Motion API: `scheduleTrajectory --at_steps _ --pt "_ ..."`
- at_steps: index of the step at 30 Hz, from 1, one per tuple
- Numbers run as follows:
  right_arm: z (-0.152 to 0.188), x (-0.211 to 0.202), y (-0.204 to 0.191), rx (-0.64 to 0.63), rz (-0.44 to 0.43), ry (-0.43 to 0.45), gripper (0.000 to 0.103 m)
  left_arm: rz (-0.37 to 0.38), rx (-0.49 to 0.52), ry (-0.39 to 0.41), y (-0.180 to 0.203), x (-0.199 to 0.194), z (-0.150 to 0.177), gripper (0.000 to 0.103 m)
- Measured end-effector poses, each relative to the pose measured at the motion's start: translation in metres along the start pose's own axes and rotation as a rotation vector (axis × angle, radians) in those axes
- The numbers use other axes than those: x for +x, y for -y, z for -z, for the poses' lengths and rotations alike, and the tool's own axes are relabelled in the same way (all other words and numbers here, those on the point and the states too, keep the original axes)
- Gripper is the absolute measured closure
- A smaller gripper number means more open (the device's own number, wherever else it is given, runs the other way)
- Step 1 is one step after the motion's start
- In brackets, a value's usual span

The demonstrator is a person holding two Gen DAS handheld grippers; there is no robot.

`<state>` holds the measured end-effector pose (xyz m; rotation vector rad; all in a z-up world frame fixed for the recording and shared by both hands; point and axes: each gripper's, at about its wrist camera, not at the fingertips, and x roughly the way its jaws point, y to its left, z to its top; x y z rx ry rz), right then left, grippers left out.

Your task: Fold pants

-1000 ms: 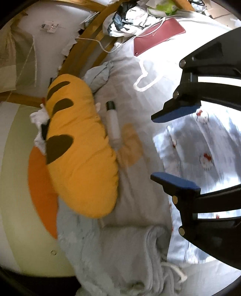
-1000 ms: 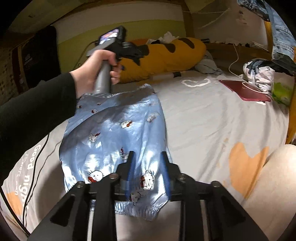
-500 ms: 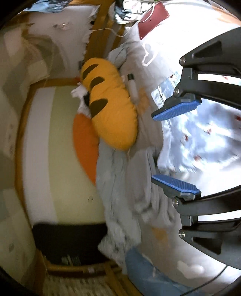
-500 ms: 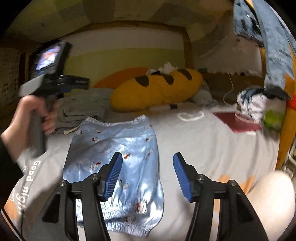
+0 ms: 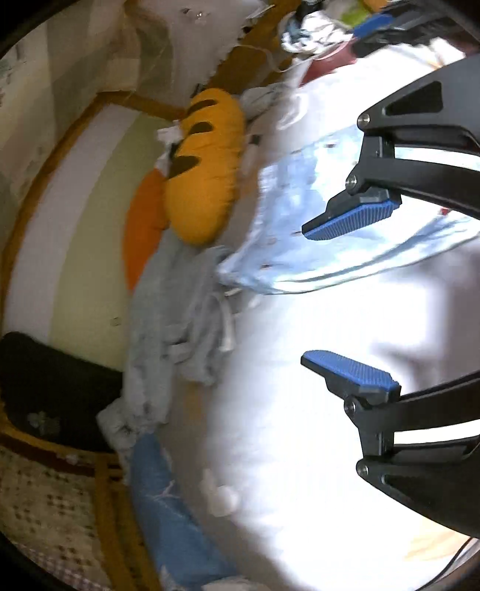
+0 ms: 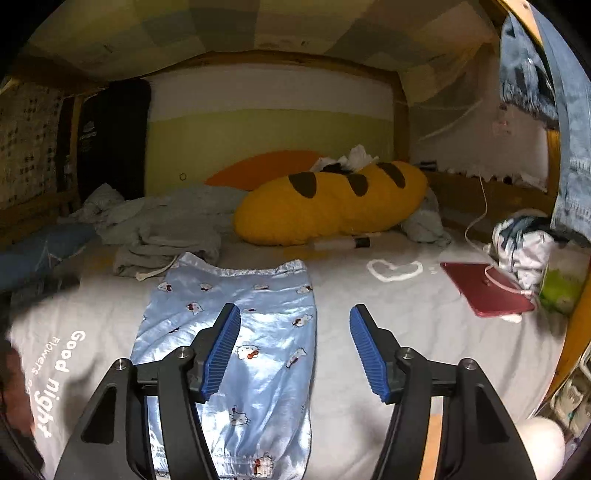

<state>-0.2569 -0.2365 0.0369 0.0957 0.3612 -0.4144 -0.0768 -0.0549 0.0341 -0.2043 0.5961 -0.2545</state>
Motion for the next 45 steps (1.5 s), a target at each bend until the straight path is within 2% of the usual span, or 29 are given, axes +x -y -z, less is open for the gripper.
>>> scheduleTrajectory --at_steps 4,9,15,17,19,20,25,32,35,38,40,41,43,45 --pt "0.008 0.008 0.008 0.020 -0.020 -0.055 0.040 0.016 0.049 -0.060 0.009 0.000 0.032 0.049" --pt "0.011 0.016 0.020 0.071 -0.098 -0.130 0.040 0.089 0.115 -0.134 0.033 0.002 0.065 0.049" --pt "0.024 0.040 0.032 0.164 -0.191 -0.291 0.040 0.136 0.146 -0.210 0.053 0.014 0.079 0.051" --pt "0.032 0.050 0.034 0.198 -0.225 -0.348 0.042 0.140 0.142 -0.240 0.054 0.020 0.081 0.056" --pt "0.042 0.061 0.031 0.207 -0.252 -0.417 0.045 0.147 0.129 -0.263 0.054 0.026 0.083 0.068" --pt "0.047 0.066 0.030 0.209 -0.261 -0.446 0.045 0.151 0.120 -0.273 0.053 0.028 0.086 0.069" --pt "0.068 0.081 0.024 0.217 -0.264 -0.537 0.047 0.177 0.102 -0.302 0.051 0.035 0.094 0.100" --pt "0.080 0.088 0.027 0.276 -0.247 -0.574 0.047 0.104 0.131 -0.252 0.043 0.027 0.096 0.101" --pt "0.081 0.091 0.023 0.275 -0.280 -0.586 0.047 0.079 0.134 -0.241 0.038 0.025 0.095 0.101" --pt "0.082 0.095 0.025 0.295 -0.299 -0.597 0.048 0.099 0.150 -0.255 0.038 0.027 0.096 0.100" --pt "0.081 0.096 0.025 0.299 -0.299 -0.597 0.048 0.113 0.142 -0.270 0.038 0.030 0.097 0.094" --pt "0.081 0.096 0.025 0.301 -0.290 -0.595 0.052 0.119 0.132 -0.272 0.038 0.030 0.098 0.091" --pt "0.080 0.095 0.026 0.299 -0.270 -0.588 0.058 0.133 0.124 -0.277 0.037 0.030 0.098 0.079" --pt "0.079 0.093 0.030 0.314 -0.270 -0.586 0.065 0.132 0.124 -0.274 0.037 0.029 0.097 0.077"
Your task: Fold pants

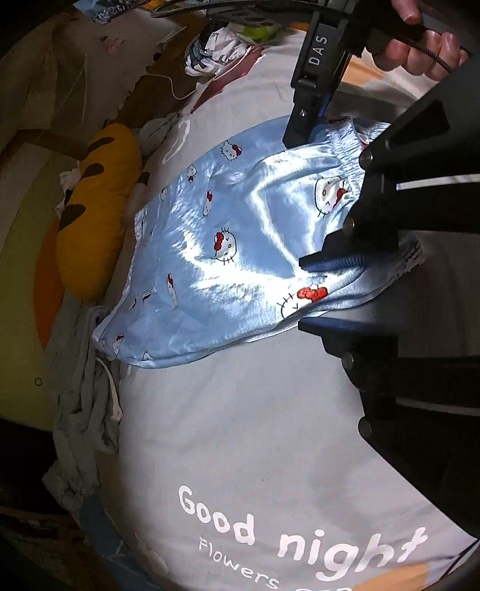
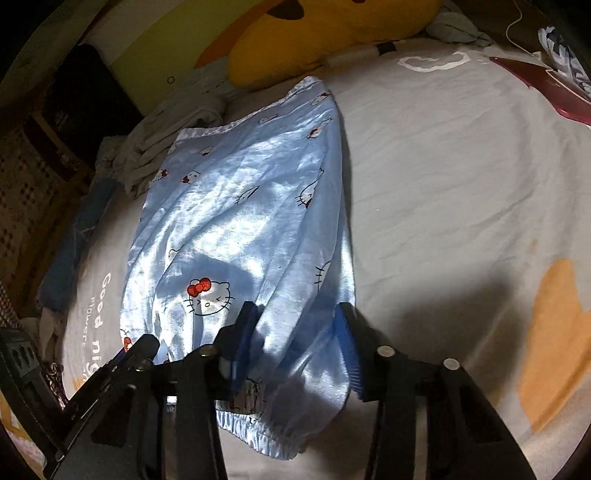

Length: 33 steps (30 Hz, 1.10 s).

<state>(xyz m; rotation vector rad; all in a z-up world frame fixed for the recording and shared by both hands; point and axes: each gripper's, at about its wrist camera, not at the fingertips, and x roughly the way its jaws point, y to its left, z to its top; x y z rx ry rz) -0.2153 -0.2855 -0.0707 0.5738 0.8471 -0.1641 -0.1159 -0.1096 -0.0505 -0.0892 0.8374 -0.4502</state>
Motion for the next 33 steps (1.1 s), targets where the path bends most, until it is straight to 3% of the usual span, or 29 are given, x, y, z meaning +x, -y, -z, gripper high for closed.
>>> scheduleTrajectory --at_steps 2,3,9,13,16,18,20,24,25,27,29,31,33 --pt "-0.001 -0.002 0.002 0.010 -0.031 -0.005 0.095 0.001 0.002 -0.001 0.000 -0.001 0.000 0.074" --pt "-0.001 -0.003 0.002 0.009 -0.045 -0.013 0.100 0.001 0.000 0.001 0.000 -0.001 0.000 0.071" --pt "0.003 -0.016 -0.011 -0.058 0.061 0.029 0.102 -0.017 0.025 -0.003 0.006 -0.005 -0.001 0.070" --pt "0.011 -0.018 -0.007 -0.021 0.083 -0.014 0.102 -0.018 0.016 -0.025 0.005 -0.005 -0.002 0.056" --pt "0.015 -0.016 -0.003 0.001 0.124 -0.013 0.102 -0.005 0.001 -0.034 0.002 -0.006 -0.003 0.052" --pt "0.012 -0.012 0.005 0.041 0.099 -0.021 0.100 -0.001 0.001 -0.031 0.002 -0.007 -0.004 0.052" --pt "0.009 -0.010 0.011 0.067 0.078 -0.026 0.084 0.009 0.000 -0.029 0.003 -0.006 -0.006 0.051" --pt "0.003 -0.010 0.018 0.086 0.051 0.007 0.071 0.084 -0.027 -0.060 0.001 0.003 -0.007 0.051" --pt "0.001 -0.010 0.018 0.077 0.055 0.012 0.062 0.090 -0.026 -0.073 0.002 0.007 -0.007 0.051" --pt "-0.001 -0.007 0.016 0.056 0.067 0.018 0.058 0.075 -0.024 -0.078 0.002 0.012 -0.004 0.056" --pt "-0.002 -0.003 0.017 0.044 0.057 0.020 0.055 0.041 0.000 -0.050 0.004 0.011 -0.001 0.069" --pt "-0.002 0.001 0.015 0.012 0.067 0.013 0.055 -0.008 0.051 -0.033 0.010 0.010 0.001 0.090" --pt "-0.001 0.001 0.011 -0.020 0.083 0.013 0.083 -0.013 0.063 -0.023 0.011 0.008 0.004 0.096"
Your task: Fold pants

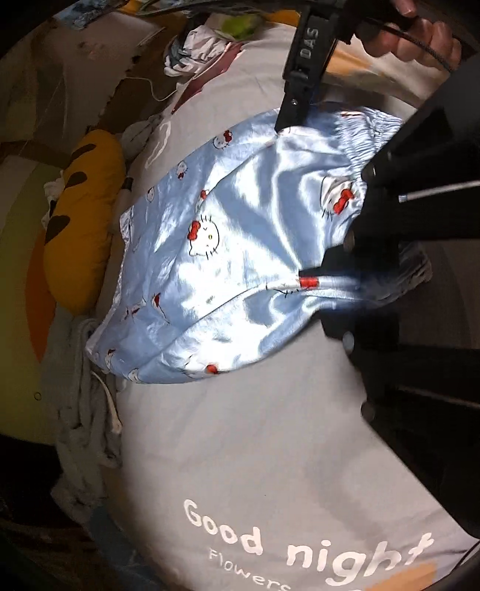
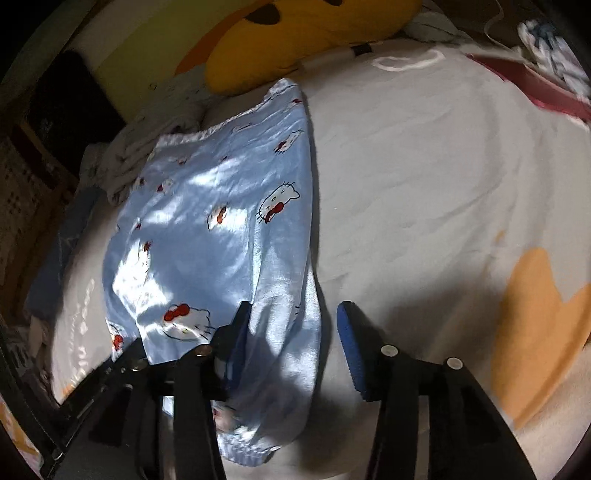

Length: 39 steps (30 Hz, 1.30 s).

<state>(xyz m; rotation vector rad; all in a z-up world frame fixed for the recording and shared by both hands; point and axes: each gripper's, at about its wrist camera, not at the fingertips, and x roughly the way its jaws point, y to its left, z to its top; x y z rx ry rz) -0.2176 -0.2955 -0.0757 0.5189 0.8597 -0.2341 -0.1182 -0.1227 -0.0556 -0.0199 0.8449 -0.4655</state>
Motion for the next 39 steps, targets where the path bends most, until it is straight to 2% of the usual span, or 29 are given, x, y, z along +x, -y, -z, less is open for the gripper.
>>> scheduleTrajectory --at_steps 1,4,12,13,15,16,17,18,20,25,27,31,32,34,37,39 --pt "0.000 0.002 -0.001 -0.005 -0.021 -0.018 0.102 0.000 -0.017 0.006 -0.001 -0.002 0.001 0.098" --pt "0.002 -0.003 -0.005 -0.019 0.001 -0.016 0.102 -0.005 -0.045 0.009 -0.004 -0.010 0.002 0.099" --pt "-0.005 -0.020 -0.016 -0.039 -0.009 -0.031 0.102 -0.046 -0.003 -0.009 -0.001 -0.039 0.016 0.097" --pt "-0.007 -0.021 -0.020 -0.060 0.010 -0.032 0.097 -0.031 0.009 -0.010 -0.001 -0.041 0.016 0.096" --pt "-0.011 -0.025 -0.022 -0.084 0.065 -0.004 0.081 0.012 0.007 -0.007 -0.004 -0.048 0.011 0.094" --pt "-0.015 -0.029 -0.022 -0.085 0.078 0.016 0.071 0.035 -0.003 0.002 -0.006 -0.054 0.006 0.089" --pt "-0.017 -0.034 -0.019 -0.078 0.082 0.037 0.069 0.050 -0.010 0.013 -0.009 -0.061 0.002 0.087" --pt "-0.021 -0.040 -0.016 -0.068 0.082 0.057 0.069 0.050 -0.013 0.026 -0.012 -0.067 -0.004 0.082" --pt "-0.031 -0.050 -0.009 -0.053 0.057 0.087 0.069 0.032 -0.007 0.053 -0.016 -0.078 -0.013 0.079" --pt "-0.059 -0.066 -0.003 -0.091 0.012 0.090 0.069 -0.047 0.067 0.134 -0.022 -0.098 -0.040 0.061" --pt "-0.071 -0.072 -0.006 -0.148 0.038 0.115 0.069 -0.099 0.104 0.158 -0.023 -0.100 -0.053 0.049" --pt "-0.103 -0.085 -0.014 -0.268 0.147 0.214 0.068 -0.135 0.147 0.201 -0.024 -0.098 -0.082 0.045" --pt "-0.112 -0.087 -0.016 -0.289 0.157 0.237 0.064 -0.143 0.161 0.213 -0.024 -0.096 -0.090 0.043" --pt "-0.132 -0.088 -0.016 -0.307 0.125 0.265 0.057 -0.144 0.176 0.233 -0.027 -0.089 -0.107 0.038" --pt "-0.178 -0.072 -0.015 -0.296 0.054 0.247 0.057 -0.084 0.146 0.214 -0.035 -0.067 -0.141 0.038" --pt "-0.201 -0.057 -0.011 -0.265 0.052 0.242 0.057 -0.067 0.114 0.201 -0.041 -0.048 -0.164 0.038"
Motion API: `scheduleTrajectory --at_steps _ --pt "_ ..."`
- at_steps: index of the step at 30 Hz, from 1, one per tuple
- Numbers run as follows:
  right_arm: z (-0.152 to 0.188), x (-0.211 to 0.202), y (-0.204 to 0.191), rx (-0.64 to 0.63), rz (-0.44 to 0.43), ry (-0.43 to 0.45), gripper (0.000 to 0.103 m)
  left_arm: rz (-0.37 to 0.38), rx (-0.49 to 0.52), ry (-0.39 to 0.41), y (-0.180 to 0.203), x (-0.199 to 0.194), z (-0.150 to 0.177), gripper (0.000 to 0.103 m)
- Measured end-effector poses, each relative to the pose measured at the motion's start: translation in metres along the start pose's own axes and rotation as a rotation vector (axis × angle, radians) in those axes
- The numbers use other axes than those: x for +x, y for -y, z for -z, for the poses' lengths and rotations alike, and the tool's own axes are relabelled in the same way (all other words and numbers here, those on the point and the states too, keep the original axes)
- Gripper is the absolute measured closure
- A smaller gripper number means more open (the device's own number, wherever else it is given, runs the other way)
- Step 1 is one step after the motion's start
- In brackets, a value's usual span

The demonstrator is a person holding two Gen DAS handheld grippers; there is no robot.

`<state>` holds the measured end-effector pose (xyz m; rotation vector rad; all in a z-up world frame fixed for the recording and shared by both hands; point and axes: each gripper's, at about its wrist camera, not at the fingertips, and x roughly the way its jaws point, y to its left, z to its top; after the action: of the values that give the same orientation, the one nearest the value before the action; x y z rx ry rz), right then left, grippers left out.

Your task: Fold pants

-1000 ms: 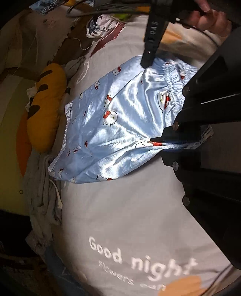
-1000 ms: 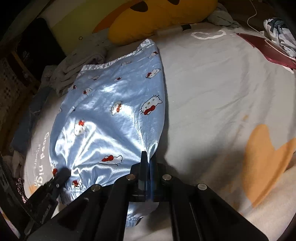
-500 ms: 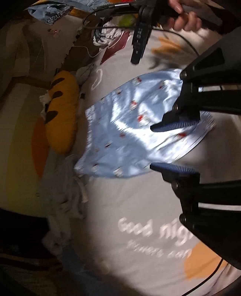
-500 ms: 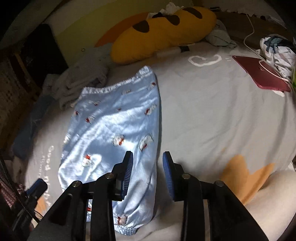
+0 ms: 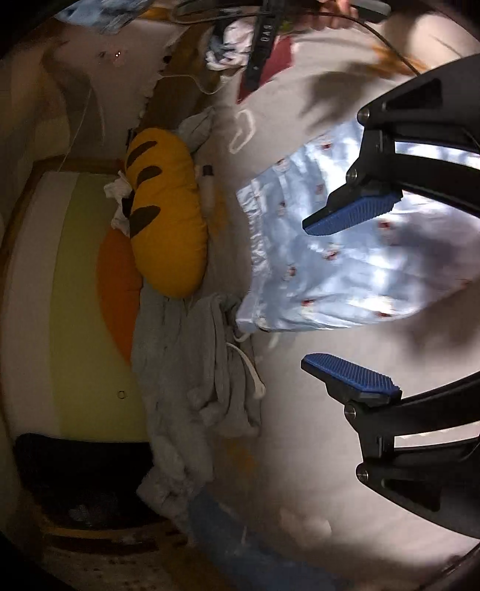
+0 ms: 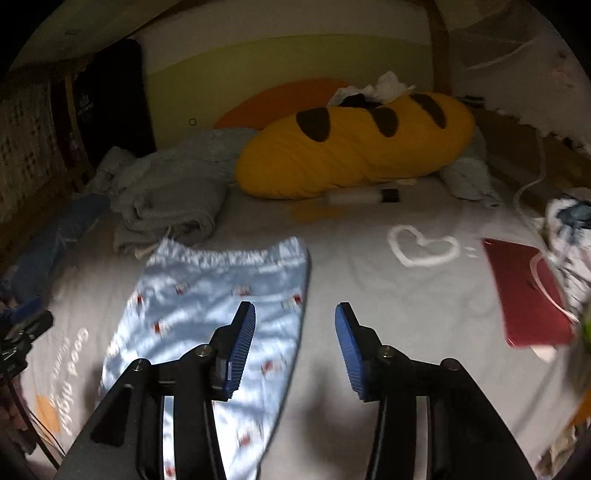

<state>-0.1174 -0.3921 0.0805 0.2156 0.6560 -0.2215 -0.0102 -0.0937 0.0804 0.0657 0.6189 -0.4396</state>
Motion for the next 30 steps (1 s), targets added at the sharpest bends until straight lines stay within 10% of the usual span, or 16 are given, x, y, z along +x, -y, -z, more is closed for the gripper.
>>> scheduleTrajectory --at_steps 12,30 --pt "-0.043 0.110 0.010 -0.030 -0.113 -0.040 0.057 0.021 -0.060 -0.116 -0.020 0.127 -0.037 0.042" --pt "-0.032 0.235 0.010 -0.049 -0.160 -0.199 0.066 0.149 -0.218 -0.118 -0.057 0.212 -0.053 0.046"
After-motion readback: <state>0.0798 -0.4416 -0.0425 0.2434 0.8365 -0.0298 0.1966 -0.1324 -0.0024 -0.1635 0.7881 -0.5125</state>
